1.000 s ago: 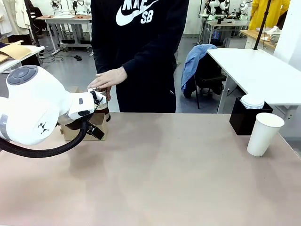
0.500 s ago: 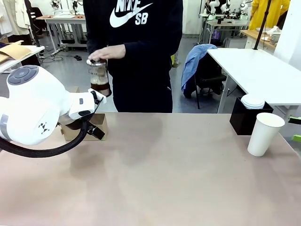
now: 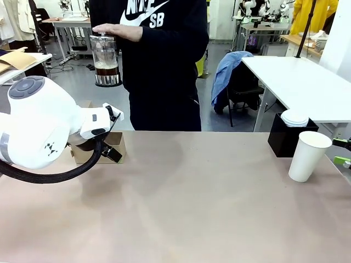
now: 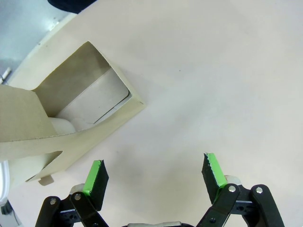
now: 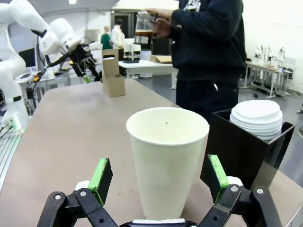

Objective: Pour a drink into a cup and package it in a carrier.
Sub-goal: Pick up the 600 ml Paper Cup and place it in the middle top area of the table.

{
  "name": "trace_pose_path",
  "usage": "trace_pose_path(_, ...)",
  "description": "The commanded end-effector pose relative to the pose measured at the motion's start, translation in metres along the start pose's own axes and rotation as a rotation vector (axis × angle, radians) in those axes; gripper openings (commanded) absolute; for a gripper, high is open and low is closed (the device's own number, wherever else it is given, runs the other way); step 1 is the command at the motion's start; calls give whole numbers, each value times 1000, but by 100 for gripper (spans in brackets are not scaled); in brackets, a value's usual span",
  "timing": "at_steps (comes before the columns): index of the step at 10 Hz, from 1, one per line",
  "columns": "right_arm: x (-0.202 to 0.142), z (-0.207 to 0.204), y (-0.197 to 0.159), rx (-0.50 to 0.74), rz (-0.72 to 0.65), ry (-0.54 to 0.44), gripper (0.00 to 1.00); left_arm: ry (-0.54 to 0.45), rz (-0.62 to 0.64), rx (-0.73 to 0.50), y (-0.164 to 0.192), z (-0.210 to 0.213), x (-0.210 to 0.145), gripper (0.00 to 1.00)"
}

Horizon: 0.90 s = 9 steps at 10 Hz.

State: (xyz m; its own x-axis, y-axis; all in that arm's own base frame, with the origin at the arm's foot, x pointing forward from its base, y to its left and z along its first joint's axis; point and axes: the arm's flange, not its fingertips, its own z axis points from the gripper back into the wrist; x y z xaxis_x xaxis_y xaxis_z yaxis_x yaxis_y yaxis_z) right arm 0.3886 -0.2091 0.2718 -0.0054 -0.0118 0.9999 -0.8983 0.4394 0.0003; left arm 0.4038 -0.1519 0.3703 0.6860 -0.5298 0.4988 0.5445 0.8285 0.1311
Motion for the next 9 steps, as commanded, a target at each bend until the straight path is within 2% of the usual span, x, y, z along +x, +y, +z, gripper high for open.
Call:
trace_pose_path(1,-28,-6,-3,-25,23,13,100,0,0,0,0,0,0,100)
trace_pose_path(6,-41,-25,-10,-13,-62,36,100,0,0,0,0,0,0,100)
trace_pose_path(9,-38,-17,-4,13,-69,23,100,0,0,0,0,0,0,100)
